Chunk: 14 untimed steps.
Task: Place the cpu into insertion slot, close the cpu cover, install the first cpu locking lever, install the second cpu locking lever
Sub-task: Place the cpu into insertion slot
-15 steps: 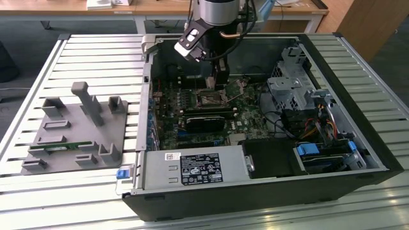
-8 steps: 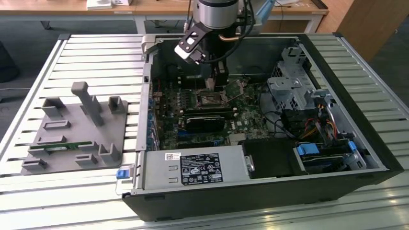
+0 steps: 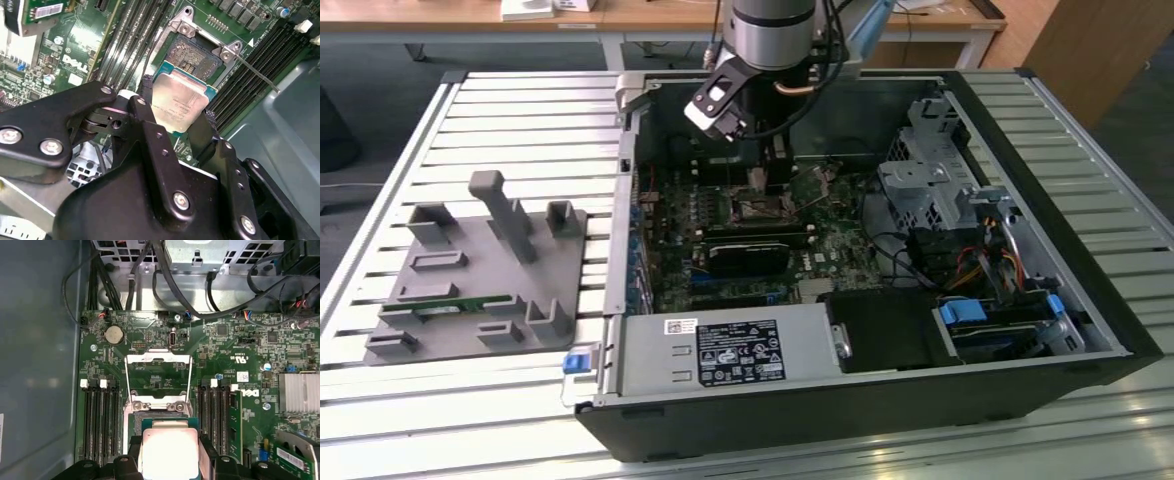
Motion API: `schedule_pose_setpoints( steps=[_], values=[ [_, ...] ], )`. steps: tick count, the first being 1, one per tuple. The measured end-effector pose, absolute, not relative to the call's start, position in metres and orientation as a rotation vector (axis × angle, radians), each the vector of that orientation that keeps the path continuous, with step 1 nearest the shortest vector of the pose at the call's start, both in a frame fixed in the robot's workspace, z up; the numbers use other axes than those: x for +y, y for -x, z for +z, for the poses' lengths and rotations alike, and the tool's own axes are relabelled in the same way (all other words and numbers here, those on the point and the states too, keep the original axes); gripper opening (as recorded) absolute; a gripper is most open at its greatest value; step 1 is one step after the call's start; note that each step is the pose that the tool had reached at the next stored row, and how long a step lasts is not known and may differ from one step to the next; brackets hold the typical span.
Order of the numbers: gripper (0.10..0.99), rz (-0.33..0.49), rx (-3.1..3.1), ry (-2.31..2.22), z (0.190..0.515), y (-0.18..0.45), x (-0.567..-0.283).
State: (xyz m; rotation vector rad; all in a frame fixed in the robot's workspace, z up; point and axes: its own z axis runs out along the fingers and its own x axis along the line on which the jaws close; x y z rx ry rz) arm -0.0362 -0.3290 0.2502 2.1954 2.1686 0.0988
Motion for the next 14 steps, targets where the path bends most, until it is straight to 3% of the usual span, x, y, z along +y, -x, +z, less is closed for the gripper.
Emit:
schedule_pose_setpoints(
  steps=[14],
  values=[
    [0.529,0.099,2.169,-2.195,0.234,0.041,-0.325]
  ],
)
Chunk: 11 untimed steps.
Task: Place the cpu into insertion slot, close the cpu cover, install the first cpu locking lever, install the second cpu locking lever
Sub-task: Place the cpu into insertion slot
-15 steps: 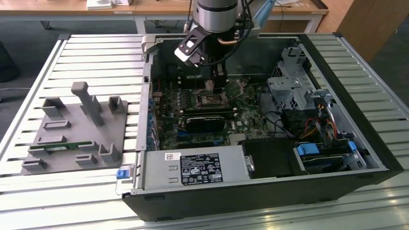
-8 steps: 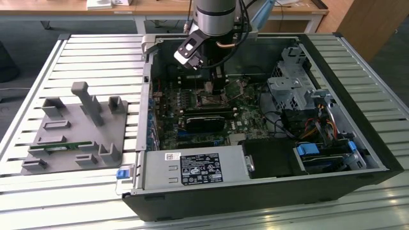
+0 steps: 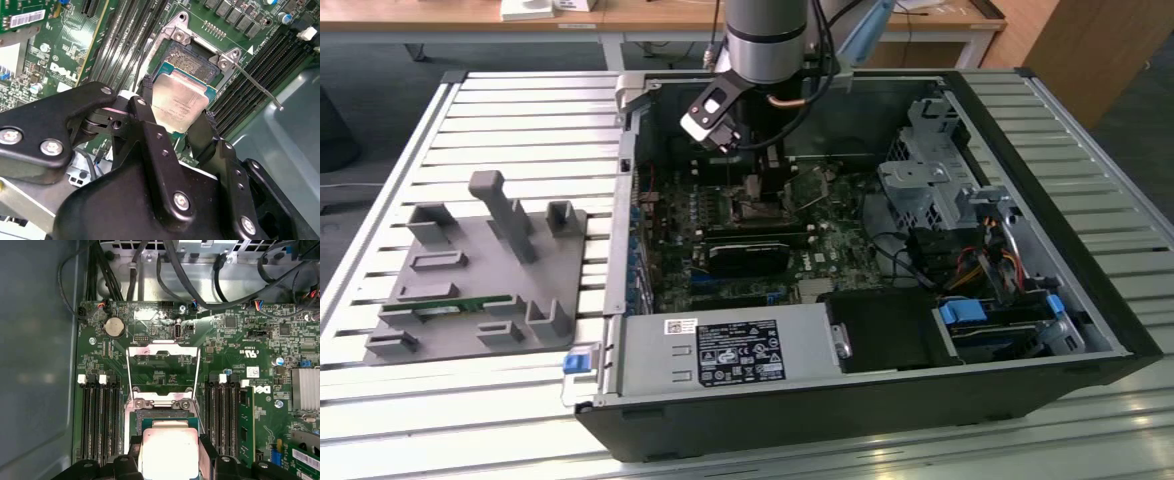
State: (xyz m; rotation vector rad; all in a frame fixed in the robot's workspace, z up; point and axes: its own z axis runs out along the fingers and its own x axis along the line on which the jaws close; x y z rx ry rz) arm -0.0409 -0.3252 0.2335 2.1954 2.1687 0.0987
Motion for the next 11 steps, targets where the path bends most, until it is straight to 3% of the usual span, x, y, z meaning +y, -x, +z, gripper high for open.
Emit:
schedule_pose_setpoints(
  steps=[11],
  values=[
    [0.529,0.099,2.169,-2.196,0.2243,0.0416,-0.3247]
  ],
)
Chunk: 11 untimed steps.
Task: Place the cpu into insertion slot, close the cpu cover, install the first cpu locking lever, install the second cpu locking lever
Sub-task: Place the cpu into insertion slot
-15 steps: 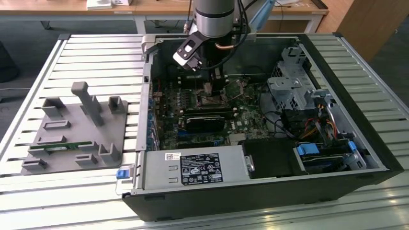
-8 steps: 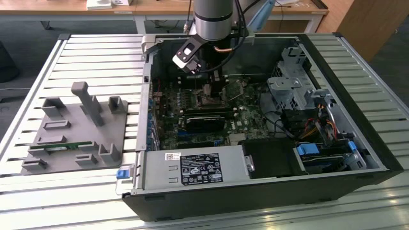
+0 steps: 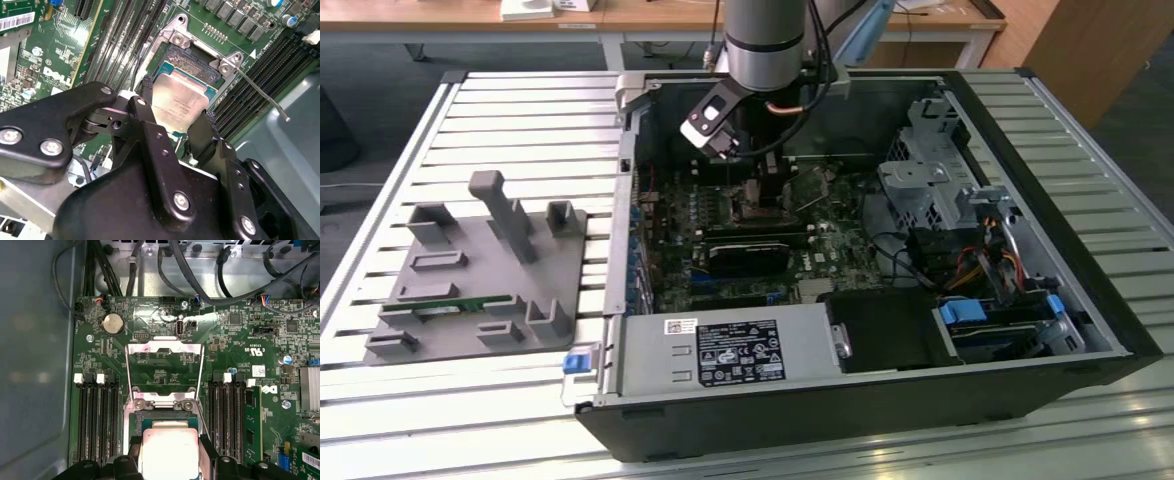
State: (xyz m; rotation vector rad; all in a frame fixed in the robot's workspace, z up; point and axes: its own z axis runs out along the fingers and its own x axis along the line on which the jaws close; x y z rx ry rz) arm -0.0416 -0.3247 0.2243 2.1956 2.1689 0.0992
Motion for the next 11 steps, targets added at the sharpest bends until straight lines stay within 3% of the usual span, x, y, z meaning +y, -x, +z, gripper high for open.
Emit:
schedule_pose_setpoints(
  steps=[11],
  values=[
    [0.529,0.099,2.169,-2.195,0.2144,0.0416,-0.3245]
  ],
)
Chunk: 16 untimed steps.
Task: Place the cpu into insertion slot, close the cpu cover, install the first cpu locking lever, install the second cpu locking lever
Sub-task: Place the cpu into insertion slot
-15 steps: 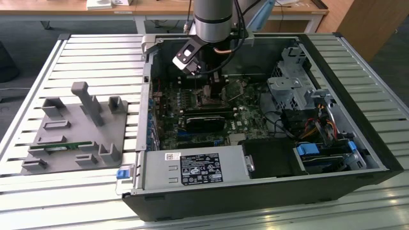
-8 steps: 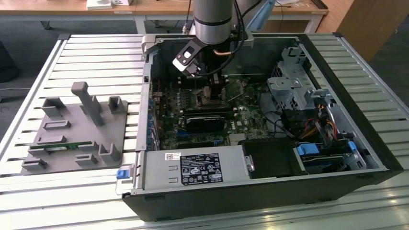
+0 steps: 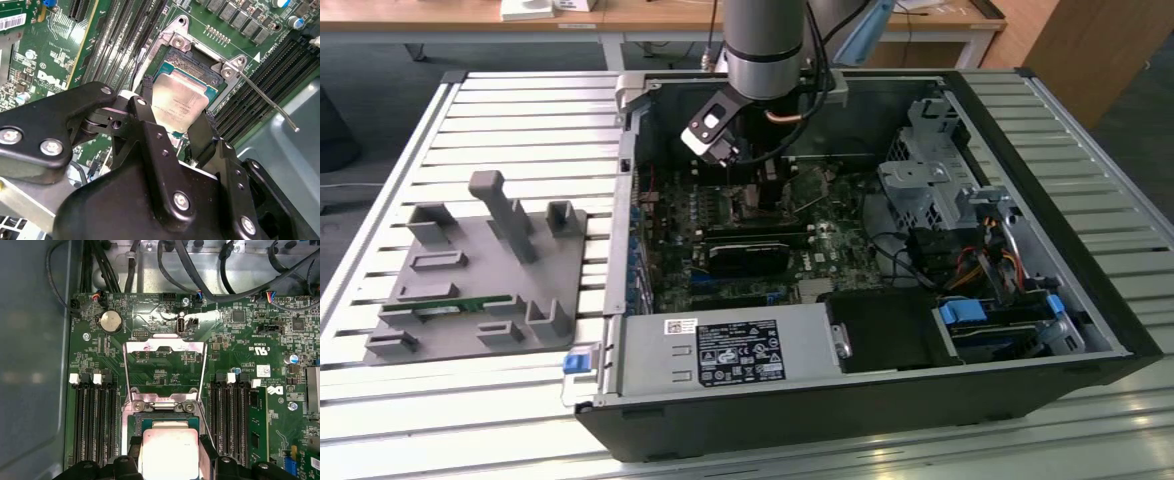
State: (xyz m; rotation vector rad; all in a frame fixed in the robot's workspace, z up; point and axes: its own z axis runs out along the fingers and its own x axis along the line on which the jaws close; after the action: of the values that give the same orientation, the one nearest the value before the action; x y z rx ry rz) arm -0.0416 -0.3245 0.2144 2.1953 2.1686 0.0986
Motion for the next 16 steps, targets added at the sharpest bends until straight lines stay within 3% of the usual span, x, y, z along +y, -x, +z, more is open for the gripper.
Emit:
schedule_pose_setpoints(
  steps=[16],
  values=[
    [0.529,0.097,2.143,-2.219,0.2055,0.0429,-0.3224]
  ],
)
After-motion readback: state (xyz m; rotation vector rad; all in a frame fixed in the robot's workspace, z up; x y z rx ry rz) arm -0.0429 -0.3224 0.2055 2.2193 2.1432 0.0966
